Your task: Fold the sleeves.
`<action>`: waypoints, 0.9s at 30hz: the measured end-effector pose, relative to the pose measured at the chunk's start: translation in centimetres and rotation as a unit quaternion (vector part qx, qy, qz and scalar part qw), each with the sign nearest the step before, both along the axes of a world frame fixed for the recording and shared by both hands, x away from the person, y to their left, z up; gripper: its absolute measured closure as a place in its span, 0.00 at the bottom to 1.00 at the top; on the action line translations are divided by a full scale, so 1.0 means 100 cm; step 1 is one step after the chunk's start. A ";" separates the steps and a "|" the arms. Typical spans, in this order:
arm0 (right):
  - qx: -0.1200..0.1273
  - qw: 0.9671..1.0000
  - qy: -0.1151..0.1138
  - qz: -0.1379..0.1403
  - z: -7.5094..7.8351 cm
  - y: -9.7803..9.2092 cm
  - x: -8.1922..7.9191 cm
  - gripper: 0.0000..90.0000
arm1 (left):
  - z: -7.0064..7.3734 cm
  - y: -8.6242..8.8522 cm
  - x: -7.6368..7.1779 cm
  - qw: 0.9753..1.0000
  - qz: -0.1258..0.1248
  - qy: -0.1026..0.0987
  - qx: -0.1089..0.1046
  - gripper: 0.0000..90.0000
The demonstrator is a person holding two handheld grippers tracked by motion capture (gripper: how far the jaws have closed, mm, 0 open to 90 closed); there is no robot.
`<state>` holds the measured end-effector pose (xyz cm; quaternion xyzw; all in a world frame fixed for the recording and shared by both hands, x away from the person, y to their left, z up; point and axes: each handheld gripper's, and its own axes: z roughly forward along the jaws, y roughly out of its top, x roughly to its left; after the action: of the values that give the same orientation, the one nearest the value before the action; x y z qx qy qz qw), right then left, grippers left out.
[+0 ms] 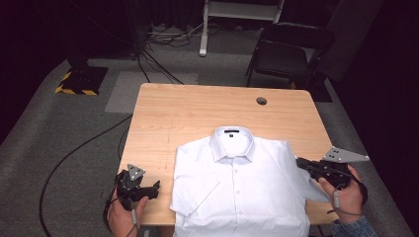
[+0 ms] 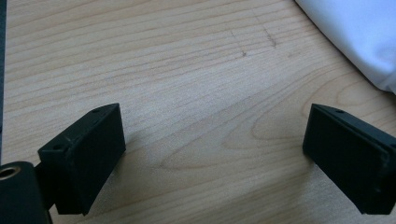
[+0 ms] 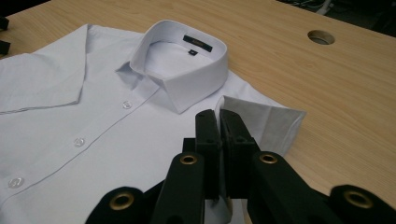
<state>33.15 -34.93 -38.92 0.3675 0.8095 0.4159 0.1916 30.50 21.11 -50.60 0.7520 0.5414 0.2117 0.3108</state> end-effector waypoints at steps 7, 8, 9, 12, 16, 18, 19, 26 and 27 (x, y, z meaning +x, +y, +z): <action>0.001 1.000 0.008 0.016 -0.005 0.015 0.003 0.97 | 0.000 0.000 0.000 1.000 0.000 0.000 0.000 0.07; 0.001 1.000 0.009 0.018 -0.006 0.017 0.003 0.97 | 0.000 0.000 0.000 1.000 0.000 0.000 0.000 0.07; 0.002 1.000 0.011 0.020 -0.006 0.019 0.004 0.97 | 0.000 0.000 0.000 1.000 0.000 0.000 0.000 0.07; 0.002 1.000 0.014 0.024 -0.009 0.024 0.005 0.97 | 0.000 0.000 0.000 1.000 0.000 0.000 0.000 0.07; 0.001 0.999 0.017 0.031 -0.013 0.031 0.006 0.97 | 0.000 0.000 0.000 1.000 0.000 0.000 0.000 0.07; -0.001 0.999 0.019 0.035 -0.014 0.035 0.006 0.97 | 0.000 0.000 0.000 1.000 0.000 0.000 0.000 0.07; -0.002 0.999 0.019 0.037 -0.015 0.036 0.006 0.97 | 0.000 0.000 0.000 1.000 0.000 0.000 0.000 0.07; -0.007 0.999 0.026 0.047 -0.021 0.047 0.008 0.97 | 0.000 0.000 0.000 1.000 0.000 0.000 0.000 0.06; -0.007 0.998 0.027 0.049 -0.022 0.048 0.008 0.97 | 0.000 0.000 0.000 1.000 0.000 0.000 0.000 0.07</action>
<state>33.98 -30.13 -41.07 0.3375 0.8344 0.4084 0.1516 30.50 21.12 -50.60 0.7521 0.5414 0.2115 0.3108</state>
